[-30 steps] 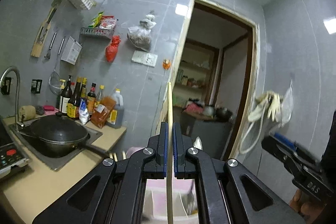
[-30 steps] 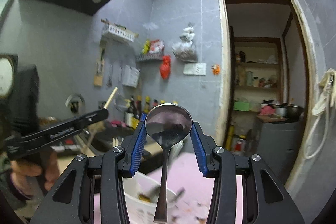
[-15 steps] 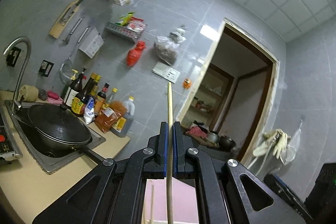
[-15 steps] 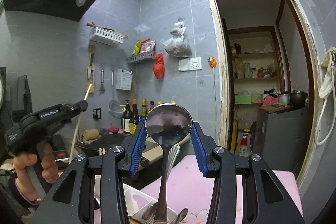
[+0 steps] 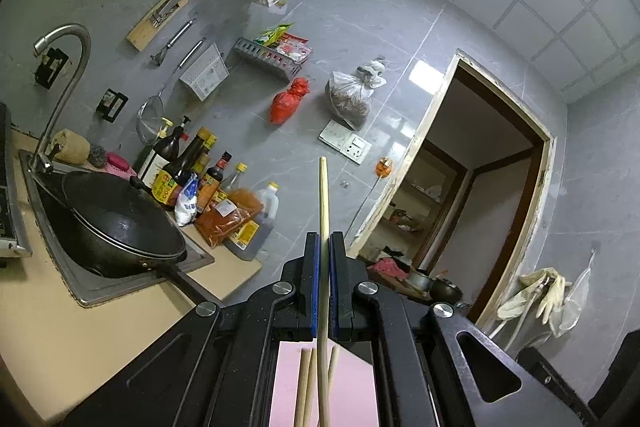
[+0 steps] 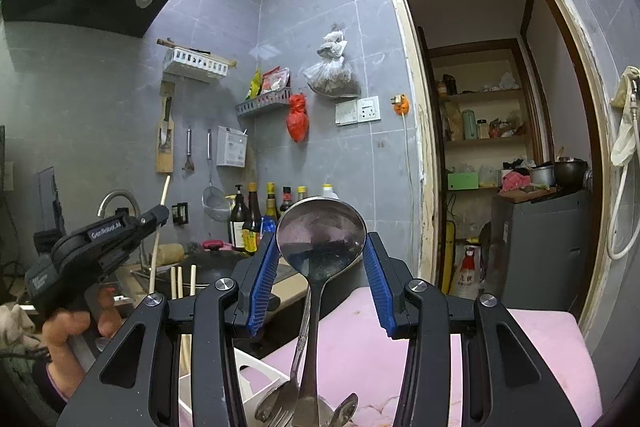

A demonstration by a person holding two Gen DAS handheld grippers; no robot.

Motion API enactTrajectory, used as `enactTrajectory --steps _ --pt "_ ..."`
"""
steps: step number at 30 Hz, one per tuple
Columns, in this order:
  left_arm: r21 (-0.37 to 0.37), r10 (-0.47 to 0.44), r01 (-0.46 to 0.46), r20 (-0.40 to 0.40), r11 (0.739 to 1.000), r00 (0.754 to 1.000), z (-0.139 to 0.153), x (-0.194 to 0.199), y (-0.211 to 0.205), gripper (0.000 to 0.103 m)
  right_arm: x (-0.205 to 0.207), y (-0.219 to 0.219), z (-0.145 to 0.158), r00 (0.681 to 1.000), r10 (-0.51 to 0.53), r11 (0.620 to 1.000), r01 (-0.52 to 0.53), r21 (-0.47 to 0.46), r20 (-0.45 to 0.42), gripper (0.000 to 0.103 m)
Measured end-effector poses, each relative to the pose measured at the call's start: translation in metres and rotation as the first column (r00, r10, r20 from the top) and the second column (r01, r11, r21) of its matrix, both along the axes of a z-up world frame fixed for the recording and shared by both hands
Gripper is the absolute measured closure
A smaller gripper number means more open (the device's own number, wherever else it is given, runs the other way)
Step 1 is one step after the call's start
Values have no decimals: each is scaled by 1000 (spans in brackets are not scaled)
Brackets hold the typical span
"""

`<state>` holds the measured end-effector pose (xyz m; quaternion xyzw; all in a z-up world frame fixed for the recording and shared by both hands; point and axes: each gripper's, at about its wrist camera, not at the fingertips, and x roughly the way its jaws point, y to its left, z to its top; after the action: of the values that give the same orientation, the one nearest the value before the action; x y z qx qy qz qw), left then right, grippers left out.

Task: Organize utensils
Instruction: 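Lift the spoon with the right gripper while the left gripper carries the chopstick over the caddy, then open both grippers to drop the spoon and chopstick into the caddy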

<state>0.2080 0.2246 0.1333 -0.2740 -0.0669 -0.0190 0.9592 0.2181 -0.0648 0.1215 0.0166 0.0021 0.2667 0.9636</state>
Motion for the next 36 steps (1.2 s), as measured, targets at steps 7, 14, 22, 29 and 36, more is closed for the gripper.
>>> enactTrajectory --steps 7,14,22,29,36 --pt "80 54 -55 12 995 998 -11 -2 -24 101 0 5 -7 998 -47 998 49 -27 47 62" --pt "139 80 -79 -7 987 997 -22 0 -42 101 -4 17 -19 994 -70 994 77 -76 85 62" --pt "208 37 -18 -84 978 996 -33 -4 -56 100 -7 23 -34 994 -71 988 81 -131 79 61" --pt "262 -35 83 -183 962 982 -38 -10 -70 99 -10 16 -37 998 -62 988 65 -139 26 52" --pt "262 -90 160 -259 952 962 -35 -16 -81 68 -18 6 -29 997 -72 993 71 -97 -10 29"
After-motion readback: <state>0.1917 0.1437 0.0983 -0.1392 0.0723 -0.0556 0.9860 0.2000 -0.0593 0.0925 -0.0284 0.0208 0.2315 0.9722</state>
